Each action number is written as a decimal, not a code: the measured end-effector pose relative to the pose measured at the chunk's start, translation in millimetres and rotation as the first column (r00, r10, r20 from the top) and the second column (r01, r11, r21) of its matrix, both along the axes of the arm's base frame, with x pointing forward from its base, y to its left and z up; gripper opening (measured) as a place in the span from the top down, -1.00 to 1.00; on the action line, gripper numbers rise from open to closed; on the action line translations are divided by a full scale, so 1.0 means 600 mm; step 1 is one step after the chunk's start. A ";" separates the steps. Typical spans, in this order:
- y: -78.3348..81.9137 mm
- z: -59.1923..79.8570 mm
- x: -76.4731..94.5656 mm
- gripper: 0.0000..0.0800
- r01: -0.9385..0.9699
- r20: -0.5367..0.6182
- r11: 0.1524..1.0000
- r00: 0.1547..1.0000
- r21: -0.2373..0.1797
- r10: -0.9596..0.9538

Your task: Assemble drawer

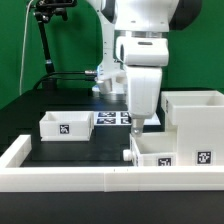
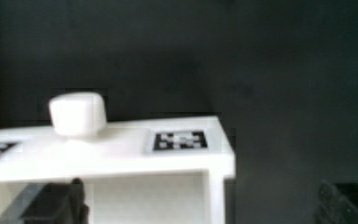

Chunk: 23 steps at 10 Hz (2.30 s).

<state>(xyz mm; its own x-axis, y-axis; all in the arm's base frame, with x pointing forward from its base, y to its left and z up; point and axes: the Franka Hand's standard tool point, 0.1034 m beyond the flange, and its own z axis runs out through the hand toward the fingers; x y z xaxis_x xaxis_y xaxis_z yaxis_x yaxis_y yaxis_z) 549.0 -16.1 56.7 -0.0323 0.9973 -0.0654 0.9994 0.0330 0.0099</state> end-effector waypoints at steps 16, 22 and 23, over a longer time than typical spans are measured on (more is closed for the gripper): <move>0.002 -0.068 -0.008 -0.62 0.100 -0.088 0.983 0.992 0.156 -0.087; 0.070 -0.056 -0.001 -0.62 0.193 -0.093 0.968 0.979 0.160 -0.180; 0.072 -0.056 -0.001 -0.62 0.217 -0.095 0.963 0.974 0.157 -0.204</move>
Offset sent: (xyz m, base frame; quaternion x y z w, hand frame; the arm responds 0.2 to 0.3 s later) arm 0.0000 0.0000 0.0000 0.0000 0.0650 0.0000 0.9979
